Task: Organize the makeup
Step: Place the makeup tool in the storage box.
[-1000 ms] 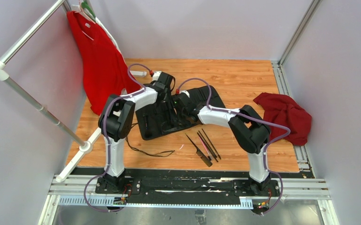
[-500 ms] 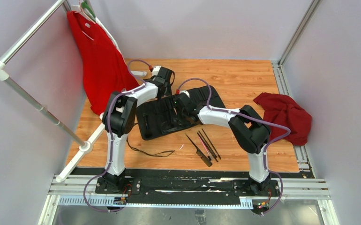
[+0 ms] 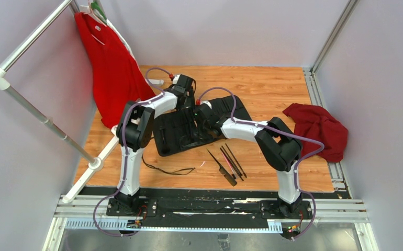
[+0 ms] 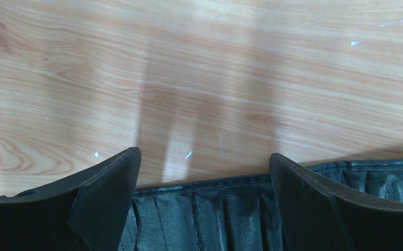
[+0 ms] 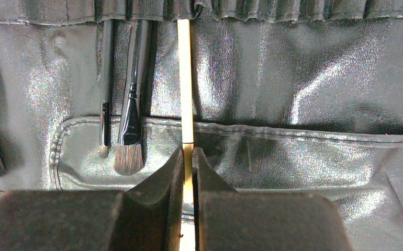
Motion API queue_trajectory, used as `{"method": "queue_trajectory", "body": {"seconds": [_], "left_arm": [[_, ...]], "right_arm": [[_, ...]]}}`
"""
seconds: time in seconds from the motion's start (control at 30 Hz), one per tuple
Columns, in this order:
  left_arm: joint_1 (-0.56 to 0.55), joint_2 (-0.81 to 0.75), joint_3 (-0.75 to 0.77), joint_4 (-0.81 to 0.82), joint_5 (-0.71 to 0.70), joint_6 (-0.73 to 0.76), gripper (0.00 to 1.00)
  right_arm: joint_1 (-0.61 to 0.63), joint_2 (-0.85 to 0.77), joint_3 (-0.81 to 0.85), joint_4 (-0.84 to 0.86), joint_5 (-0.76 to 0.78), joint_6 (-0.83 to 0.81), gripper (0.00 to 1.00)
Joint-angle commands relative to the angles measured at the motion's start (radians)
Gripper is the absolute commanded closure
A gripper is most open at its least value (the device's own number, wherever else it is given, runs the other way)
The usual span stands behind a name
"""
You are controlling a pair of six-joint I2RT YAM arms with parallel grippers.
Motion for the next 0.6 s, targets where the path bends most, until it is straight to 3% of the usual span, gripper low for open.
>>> {"method": "queue_trajectory", "body": {"seconds": [0.0, 0.57], "left_arm": [[0.005, 0.007, -0.028, 0.003, 0.085, 0.017, 0.02], [0.005, -0.061, -0.180, 0.048, 0.173, 0.001, 0.01]], "right_arm": [[-0.019, 0.030, -0.021, -0.030, 0.000, -0.005, 0.99], [-0.018, 0.054, 0.103, -0.076, 0.002, -0.046, 0.99]]}}
